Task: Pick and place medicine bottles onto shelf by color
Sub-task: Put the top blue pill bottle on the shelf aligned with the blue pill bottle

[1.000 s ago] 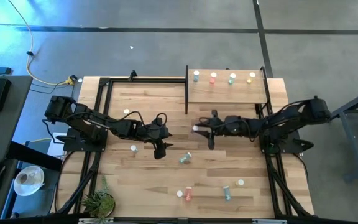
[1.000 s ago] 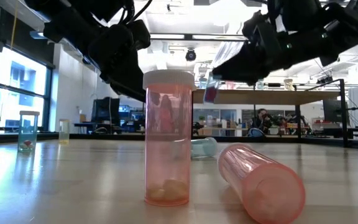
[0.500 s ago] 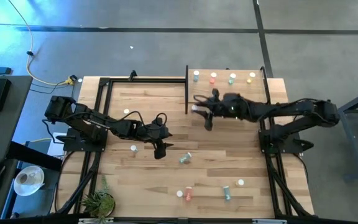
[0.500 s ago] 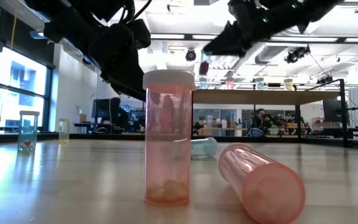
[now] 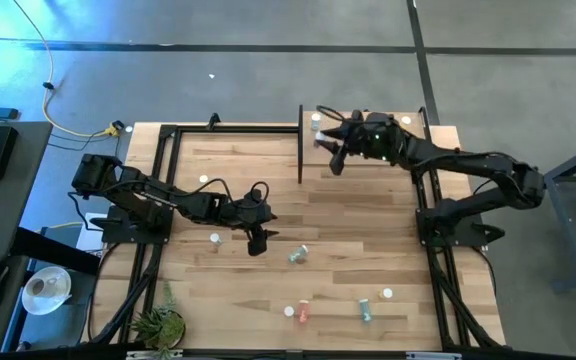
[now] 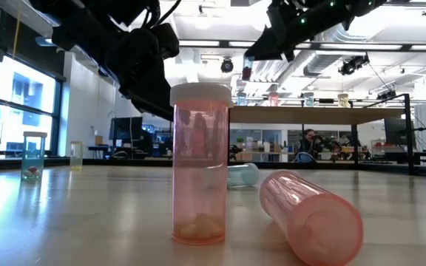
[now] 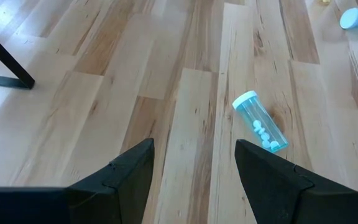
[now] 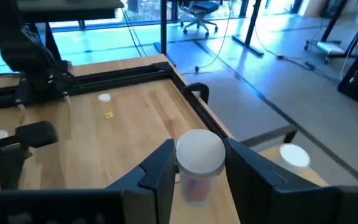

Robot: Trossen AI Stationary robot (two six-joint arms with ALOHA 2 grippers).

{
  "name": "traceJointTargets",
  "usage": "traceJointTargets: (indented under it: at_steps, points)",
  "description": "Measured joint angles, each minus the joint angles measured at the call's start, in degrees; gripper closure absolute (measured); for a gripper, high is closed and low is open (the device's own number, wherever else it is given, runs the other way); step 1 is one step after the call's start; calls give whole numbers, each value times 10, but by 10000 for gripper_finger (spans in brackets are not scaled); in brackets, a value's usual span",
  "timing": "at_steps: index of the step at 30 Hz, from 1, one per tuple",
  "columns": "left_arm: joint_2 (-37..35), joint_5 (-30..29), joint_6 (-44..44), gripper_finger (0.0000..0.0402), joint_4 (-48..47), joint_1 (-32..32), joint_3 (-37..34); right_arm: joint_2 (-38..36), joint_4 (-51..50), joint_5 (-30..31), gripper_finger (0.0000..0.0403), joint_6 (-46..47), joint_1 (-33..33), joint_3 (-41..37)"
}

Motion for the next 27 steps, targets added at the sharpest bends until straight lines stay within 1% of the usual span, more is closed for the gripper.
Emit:
traceJointTargets:
  at_steps: [3, 7, 15, 24, 27]
  points:
    - [0, 0, 0, 188, 2, 0, 0, 13, -2, -21, 286, 9, -21, 0]
    - [0, 0, 0, 188, 3, 0, 0, 47, 1, -29, 286, 19, -42, 0]
    - [0, 0, 0, 188, 3, 0, 0, 90, 19, -38, 286, 19, -53, 0]
    - [0, 0, 0, 188, 3, 0, 0, 97, 23, -38, 286, 6, -53, 0]
    - [0, 0, 0, 188, 4, 0, 0, 97, 22, -27, 286, 3, -52, 0]
